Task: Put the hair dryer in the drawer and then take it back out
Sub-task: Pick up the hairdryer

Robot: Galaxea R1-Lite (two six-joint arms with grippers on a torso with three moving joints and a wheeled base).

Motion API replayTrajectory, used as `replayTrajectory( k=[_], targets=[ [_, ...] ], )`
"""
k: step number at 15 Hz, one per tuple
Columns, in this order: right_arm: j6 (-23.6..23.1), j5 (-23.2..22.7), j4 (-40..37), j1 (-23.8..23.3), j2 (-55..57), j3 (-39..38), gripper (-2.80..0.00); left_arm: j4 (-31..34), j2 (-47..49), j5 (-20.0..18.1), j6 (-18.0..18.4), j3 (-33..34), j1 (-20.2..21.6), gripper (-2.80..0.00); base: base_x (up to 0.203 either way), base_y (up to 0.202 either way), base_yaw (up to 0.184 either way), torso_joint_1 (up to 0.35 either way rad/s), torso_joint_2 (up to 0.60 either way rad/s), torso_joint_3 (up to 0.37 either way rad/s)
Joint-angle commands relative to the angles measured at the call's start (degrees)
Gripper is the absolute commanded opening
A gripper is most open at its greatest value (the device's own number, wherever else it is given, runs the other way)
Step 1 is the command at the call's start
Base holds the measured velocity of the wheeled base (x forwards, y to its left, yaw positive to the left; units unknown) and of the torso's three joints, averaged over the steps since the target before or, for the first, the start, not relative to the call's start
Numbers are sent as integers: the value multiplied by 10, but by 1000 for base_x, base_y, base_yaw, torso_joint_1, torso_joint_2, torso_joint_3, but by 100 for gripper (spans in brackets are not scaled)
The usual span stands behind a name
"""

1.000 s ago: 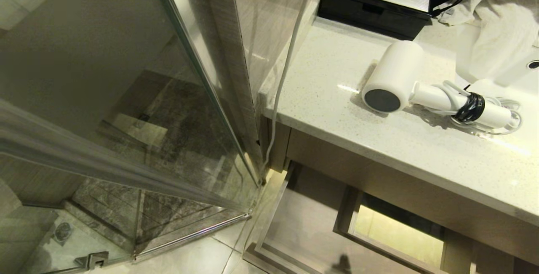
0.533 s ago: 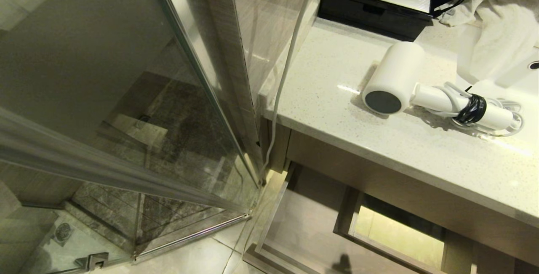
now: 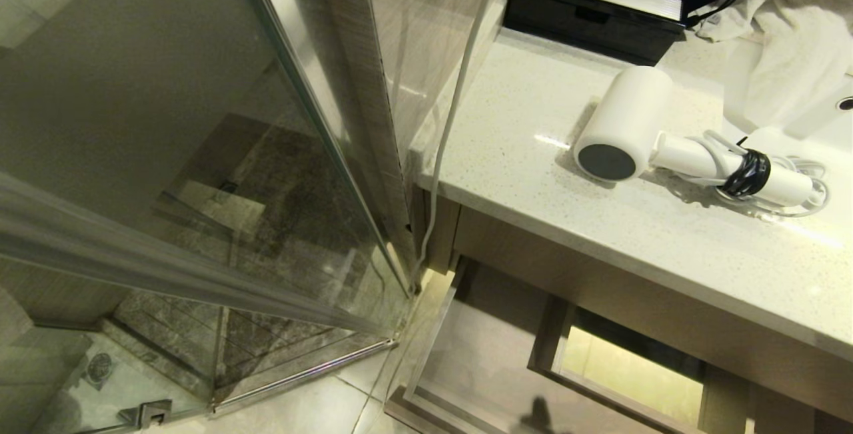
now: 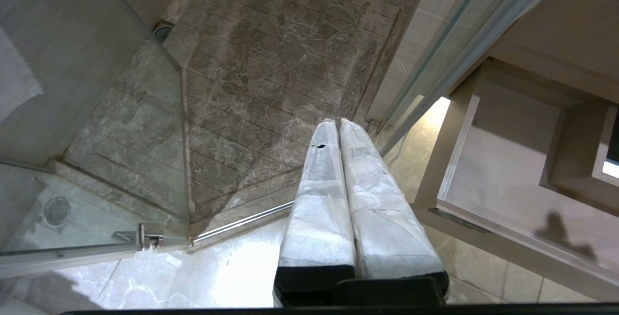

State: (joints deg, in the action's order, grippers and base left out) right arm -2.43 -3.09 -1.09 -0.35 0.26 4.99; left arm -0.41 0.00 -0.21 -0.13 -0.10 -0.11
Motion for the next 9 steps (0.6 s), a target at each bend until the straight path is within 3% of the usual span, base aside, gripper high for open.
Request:
replayTrajectory(
  k=[1, 6, 9],
  targets=[
    [-1, -20, -73, 0, 30, 131, -280, 0, 1, 0, 0, 0, 0, -280, 0, 0, 0, 0, 0, 0],
    [0, -81, -336, 1, 329, 599, -280, 0, 1, 0, 0, 0, 0, -280, 0, 0, 0, 0, 0, 0],
    [-4, -161, -457, 10, 519, 798, -280, 0, 0, 0, 0, 0, 0, -280, 0, 0, 0, 0, 0, 0]
  ],
)
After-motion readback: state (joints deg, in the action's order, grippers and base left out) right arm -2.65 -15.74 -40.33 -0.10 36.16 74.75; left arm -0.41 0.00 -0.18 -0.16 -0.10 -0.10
